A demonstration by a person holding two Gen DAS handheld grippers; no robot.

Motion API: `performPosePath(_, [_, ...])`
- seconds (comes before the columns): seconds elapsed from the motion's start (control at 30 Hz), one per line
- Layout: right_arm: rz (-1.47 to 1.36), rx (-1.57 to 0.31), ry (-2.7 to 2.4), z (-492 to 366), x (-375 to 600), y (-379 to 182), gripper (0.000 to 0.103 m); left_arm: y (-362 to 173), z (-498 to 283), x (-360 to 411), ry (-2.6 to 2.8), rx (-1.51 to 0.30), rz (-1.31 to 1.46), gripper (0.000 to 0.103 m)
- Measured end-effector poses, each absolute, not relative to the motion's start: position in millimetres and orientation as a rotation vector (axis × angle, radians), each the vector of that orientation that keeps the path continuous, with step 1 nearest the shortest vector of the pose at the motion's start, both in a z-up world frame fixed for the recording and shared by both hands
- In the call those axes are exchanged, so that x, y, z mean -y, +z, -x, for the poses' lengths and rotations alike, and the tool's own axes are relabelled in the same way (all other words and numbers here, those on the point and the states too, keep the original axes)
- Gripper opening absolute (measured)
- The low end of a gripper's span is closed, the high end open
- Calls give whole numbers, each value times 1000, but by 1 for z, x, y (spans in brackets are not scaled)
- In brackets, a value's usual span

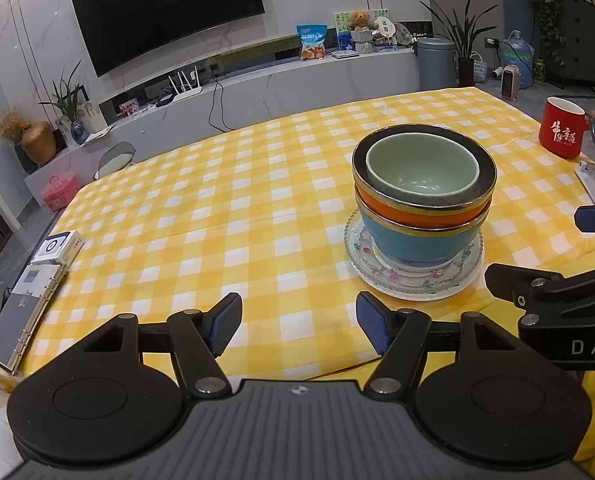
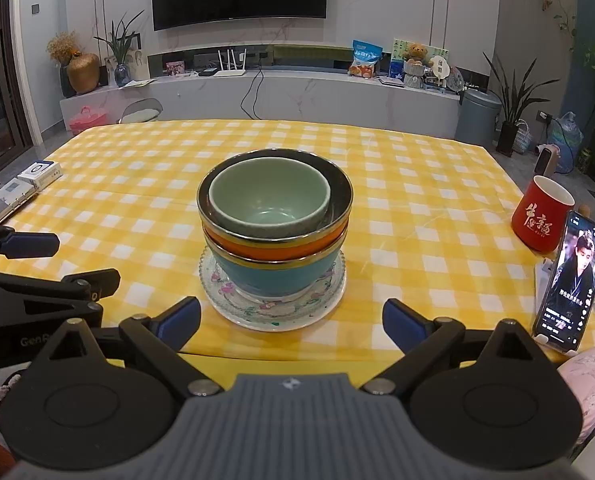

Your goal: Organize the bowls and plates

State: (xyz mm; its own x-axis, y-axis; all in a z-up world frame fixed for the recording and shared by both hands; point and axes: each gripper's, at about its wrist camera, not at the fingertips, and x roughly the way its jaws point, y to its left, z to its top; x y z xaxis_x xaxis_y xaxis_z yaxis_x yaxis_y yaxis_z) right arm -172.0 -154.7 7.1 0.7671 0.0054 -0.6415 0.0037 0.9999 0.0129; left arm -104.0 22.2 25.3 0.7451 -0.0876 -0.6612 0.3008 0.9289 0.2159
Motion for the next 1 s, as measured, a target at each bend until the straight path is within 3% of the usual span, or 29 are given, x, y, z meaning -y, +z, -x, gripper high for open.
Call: performPosePath(1.0, [3,-688,18,172,153,5,97,25,105,-23,-217,-707,-323,77])
